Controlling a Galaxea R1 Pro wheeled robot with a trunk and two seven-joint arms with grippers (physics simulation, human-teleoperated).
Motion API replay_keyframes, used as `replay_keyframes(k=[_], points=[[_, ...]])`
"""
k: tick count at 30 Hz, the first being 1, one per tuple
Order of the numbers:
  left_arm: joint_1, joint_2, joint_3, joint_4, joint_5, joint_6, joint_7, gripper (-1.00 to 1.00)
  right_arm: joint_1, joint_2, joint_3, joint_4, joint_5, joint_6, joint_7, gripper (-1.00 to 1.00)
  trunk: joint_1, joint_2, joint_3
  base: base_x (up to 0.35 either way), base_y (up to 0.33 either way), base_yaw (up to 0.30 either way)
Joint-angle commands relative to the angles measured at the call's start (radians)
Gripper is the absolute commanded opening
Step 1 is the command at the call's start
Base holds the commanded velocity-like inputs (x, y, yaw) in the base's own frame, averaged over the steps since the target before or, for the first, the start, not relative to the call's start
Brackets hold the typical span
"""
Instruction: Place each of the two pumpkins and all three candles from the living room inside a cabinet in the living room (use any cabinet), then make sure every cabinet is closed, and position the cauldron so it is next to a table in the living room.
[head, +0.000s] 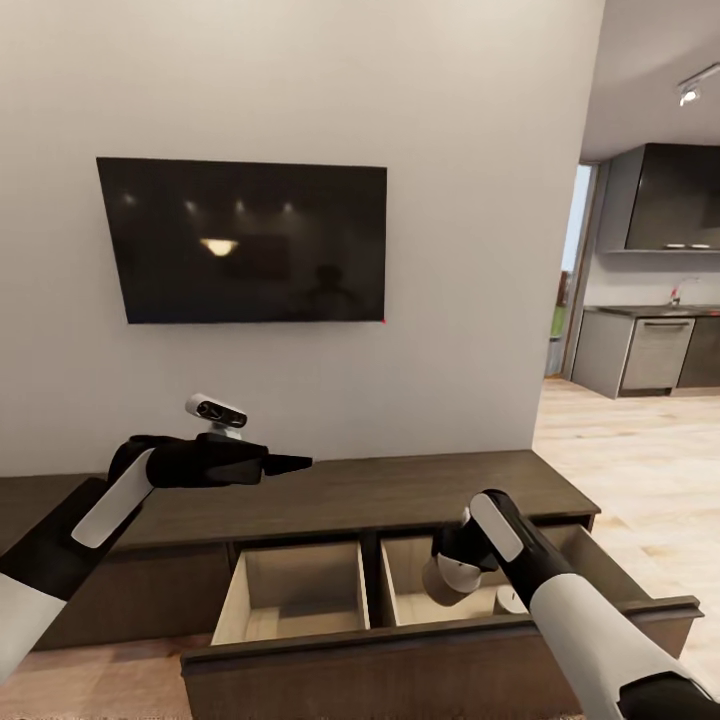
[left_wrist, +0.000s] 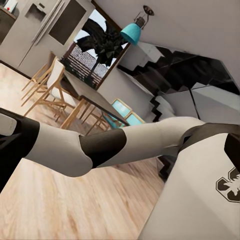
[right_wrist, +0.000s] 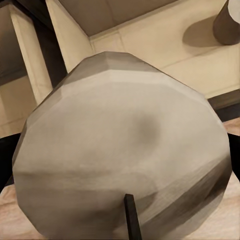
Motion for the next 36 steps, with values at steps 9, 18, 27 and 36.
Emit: replay_keyframes(k=[9, 18, 27, 36], points=[[-0.001, 0.001, -0.003, 0.001, 0.004, 0.007, -0.002, 1.00, -0.001, 0.000, 0.006, -0.001, -0.010, -0.013, -0.010, -1.00, 0.027, -0.050, -0.023, 0.000, 0.000, 0.000], [-0.001, 0.002, 0.002, 0.002, 0.005, 0.007, -0.002, 1.00, -0.001, 0.000, 0.006, -0.001, -0.010, -0.014, -0.010, -1.00, 0.027, -0.050, -0.023, 0.004, 0.000, 0.000], [-0.001, 0.004, 0.003, -0.007, 0.005, 0.007, -0.002, 1.00, -0.001, 0.000, 0.006, -0.001, -0.010, -0.014, -0.010, -1.00, 0.027, -0.050, -0.023, 0.118, 0.000, 0.000], [-0.001, 0.004, 0.004, -0.013, 0.005, 0.007, -0.002, 1.00, -0.001, 0.000, 0.007, -0.001, -0.010, -0.014, -0.010, -1.00, 0.027, -0.050, -0.023, 0.118, 0.000, 0.000]])
